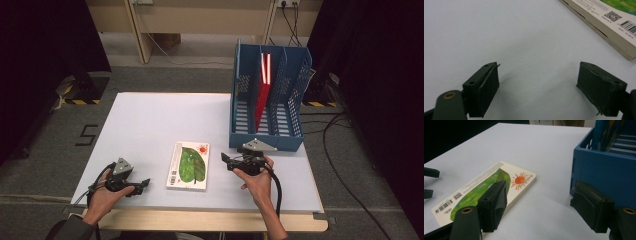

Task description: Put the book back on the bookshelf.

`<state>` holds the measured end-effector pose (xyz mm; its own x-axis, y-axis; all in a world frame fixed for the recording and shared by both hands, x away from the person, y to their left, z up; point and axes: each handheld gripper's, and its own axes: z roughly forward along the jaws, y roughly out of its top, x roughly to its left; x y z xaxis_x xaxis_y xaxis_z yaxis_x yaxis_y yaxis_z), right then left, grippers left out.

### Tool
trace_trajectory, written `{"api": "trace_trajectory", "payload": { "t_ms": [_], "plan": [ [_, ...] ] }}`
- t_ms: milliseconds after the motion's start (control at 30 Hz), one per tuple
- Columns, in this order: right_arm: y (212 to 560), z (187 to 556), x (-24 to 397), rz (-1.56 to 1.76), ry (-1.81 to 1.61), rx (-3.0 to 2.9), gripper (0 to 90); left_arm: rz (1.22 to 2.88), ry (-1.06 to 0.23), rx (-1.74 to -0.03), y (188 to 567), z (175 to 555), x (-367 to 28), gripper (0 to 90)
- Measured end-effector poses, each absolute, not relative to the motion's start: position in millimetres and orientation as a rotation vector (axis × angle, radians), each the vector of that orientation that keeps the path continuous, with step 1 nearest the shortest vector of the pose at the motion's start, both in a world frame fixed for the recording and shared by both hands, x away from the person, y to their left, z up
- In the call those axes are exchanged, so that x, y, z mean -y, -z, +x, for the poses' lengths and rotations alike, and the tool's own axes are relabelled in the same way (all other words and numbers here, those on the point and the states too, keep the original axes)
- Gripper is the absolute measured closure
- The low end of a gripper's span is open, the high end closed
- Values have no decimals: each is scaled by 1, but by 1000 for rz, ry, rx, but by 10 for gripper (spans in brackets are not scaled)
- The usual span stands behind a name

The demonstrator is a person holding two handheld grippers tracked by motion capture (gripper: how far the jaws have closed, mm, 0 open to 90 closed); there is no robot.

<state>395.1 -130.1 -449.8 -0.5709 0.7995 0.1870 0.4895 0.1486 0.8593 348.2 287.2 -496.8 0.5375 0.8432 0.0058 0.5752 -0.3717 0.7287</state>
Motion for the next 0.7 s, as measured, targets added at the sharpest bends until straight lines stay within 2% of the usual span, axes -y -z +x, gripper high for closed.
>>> {"api": "trace_trajectory", "payload": {
  "t_ms": [700],
  "plan": [
    [461, 391, 108, 1212, -1381, -2189, 292, 2088, -486, -1094, 498, 360, -259, 167]
  ]
}}
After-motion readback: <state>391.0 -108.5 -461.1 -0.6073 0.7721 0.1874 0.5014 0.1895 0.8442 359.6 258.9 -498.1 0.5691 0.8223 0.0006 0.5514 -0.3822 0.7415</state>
